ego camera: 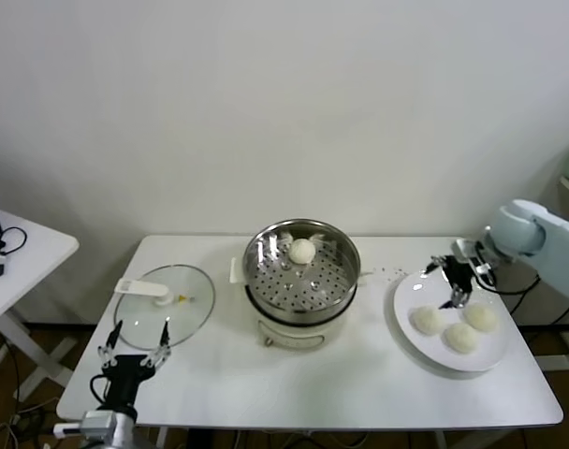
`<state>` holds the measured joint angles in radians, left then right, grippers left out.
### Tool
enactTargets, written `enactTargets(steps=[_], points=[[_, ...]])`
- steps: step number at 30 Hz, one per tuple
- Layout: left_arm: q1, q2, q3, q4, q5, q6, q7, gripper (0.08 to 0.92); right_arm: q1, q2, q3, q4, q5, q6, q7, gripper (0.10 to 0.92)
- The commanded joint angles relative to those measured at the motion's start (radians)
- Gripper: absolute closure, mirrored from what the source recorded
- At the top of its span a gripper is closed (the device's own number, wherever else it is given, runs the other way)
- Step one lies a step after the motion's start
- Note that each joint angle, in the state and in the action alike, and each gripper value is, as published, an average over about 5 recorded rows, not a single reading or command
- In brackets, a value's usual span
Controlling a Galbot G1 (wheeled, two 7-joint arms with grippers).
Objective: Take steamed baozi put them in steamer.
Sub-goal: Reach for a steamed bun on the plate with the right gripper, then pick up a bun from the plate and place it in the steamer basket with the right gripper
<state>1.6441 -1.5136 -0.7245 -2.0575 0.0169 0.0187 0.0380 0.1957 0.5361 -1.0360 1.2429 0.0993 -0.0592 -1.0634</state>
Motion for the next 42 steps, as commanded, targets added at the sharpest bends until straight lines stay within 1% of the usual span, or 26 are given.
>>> enactTargets(steps=[1,7,13,28,31,38,42], points=[[-0.002,-0.004,0.001,0.002,0.001,0.003,-0.001,0.177,-0.181,0.054,0.103,-0.114,-0.031,-0.037,0.002,0.203],[-0.005,-0.006,0.001,0.006,0.003,0.005,-0.002,0.177,-0.219,0.12,0.148,-0.195,-0.075,-0.025,0.001,0.203],[-0.009,-0.005,0.002,0.009,0.004,0.008,-0.002,0.177,-0.23,0.172,0.175,-0.243,-0.093,-0.02,0.003,0.203],[-0.012,-0.006,0.003,0.013,0.006,0.009,-0.003,0.177,-0.242,0.219,0.214,-0.297,-0.1,-0.017,-0.029,0.203],[-0.012,-0.006,0.003,0.012,0.006,0.01,-0.003,0.177,-0.25,0.218,0.225,-0.297,-0.102,-0.017,-0.036,0.221],[-0.011,-0.006,0.003,0.01,0.006,0.01,-0.003,0.177,-0.252,0.207,0.233,-0.293,-0.098,-0.015,-0.037,0.343],[-0.011,-0.007,0.004,0.01,0.006,0.009,-0.003,0.177,-0.241,0.201,0.232,-0.289,-0.087,-0.015,-0.037,0.354]])
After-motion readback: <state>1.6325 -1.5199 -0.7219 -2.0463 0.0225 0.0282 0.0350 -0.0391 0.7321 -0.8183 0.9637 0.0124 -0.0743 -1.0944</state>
